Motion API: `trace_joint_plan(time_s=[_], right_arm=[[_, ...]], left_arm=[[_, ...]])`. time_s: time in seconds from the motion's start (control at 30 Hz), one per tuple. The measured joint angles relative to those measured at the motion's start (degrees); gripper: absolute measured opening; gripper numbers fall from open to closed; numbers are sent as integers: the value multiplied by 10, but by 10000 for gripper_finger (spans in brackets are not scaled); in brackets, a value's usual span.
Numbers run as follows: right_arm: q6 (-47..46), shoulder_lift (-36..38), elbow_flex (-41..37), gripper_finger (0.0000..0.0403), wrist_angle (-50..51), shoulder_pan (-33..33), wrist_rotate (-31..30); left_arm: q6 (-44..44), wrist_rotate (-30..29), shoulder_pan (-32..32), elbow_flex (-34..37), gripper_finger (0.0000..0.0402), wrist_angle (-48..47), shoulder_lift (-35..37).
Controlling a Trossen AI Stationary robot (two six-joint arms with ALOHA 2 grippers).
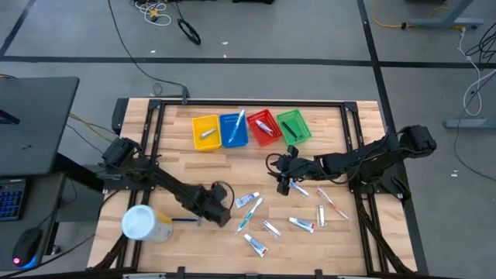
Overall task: Pick & Place Travel size toiletries
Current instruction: Put the left nail cutter into the yellow bin
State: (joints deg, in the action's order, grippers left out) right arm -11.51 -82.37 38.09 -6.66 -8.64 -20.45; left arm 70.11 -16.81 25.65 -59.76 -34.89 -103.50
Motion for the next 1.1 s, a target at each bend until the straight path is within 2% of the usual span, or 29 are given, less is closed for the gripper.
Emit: trace_joint_plan(time_s=[0.17,0.3,0.47,0.6,0.7,0.87,1.0,1.1], right_arm=[[0,0,0,182,0,0,0],[0,0,0,182,0,0,1],[0,0,0,182,1,0,1],[0,0,0,182,4,0,1],[-8,0,0,182,4,0,16],[-27,0,0,182,8,-1,27],[-30,0,0,182,9,-1,27],[-33,0,0,182,14,-2,27]], left_arm=[[27,-47,-21,-34,49,-120,32],[9,-96,-70,-45,51,-192,75],[-70,-140,-169,-45,41,-215,132],[-203,-168,-265,-46,43,-196,155],[-292,-148,-336,-46,43,-174,153],[-390,-108,-422,-42,42,-118,126],[-444,-43,-456,-38,43,-94,98],[-454,-32,-464,-38,42,-96,70]])
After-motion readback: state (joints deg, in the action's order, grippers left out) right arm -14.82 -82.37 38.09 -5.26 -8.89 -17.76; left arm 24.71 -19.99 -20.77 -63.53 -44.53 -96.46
